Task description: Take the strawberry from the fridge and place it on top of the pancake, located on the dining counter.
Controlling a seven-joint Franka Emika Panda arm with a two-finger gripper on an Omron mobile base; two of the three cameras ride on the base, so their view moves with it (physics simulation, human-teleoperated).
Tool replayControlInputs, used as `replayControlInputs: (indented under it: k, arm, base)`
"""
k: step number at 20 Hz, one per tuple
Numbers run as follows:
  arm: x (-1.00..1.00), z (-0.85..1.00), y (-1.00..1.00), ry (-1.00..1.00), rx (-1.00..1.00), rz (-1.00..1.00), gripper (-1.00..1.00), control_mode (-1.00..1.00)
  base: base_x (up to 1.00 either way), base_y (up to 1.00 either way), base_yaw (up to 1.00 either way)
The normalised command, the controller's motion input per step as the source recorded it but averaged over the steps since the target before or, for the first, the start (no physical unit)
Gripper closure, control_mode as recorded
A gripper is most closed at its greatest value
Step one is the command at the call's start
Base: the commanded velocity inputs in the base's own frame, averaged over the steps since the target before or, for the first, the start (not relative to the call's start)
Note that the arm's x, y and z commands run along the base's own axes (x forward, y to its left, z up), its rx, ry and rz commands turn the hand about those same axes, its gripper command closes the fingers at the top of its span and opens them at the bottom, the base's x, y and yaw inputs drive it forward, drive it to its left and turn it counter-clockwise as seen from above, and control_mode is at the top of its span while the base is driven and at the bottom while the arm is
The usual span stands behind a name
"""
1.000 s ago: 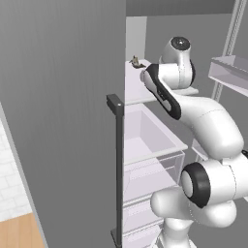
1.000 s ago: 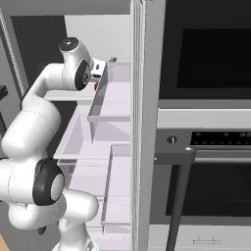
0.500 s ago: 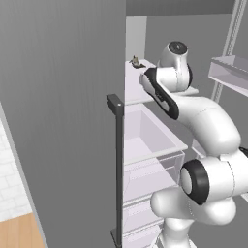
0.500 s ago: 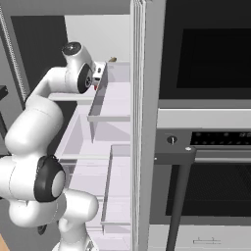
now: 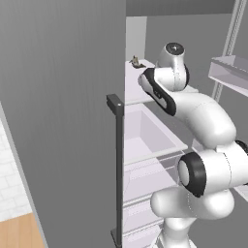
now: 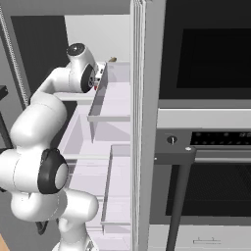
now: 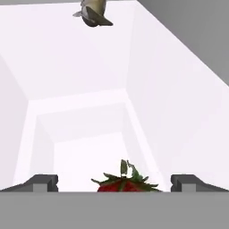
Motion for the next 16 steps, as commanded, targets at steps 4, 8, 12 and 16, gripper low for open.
replayControlInputs:
  k: [4,8,12,16]
  arm:
    - [0.0,0.0,-0.04,0.0,0.0,0.0,-1.0,-1.0]
    - [0.0,0.0,-0.04,0.0,0.0,0.0,1.0,-1.0]
    - [0.0,0.0,-0.08,0.0,0.0,0.0,1.0,-1.0]
    - [-0.22,0.0,-0.01,-0.08,0.0,0.0,1.0,-1.0]
  base:
    - [0.0,0.0,0.0]
    - [0.0,0.0,0.0]
    - [0.0,0.0,0.0]
    - [0.0,0.0,0.0]
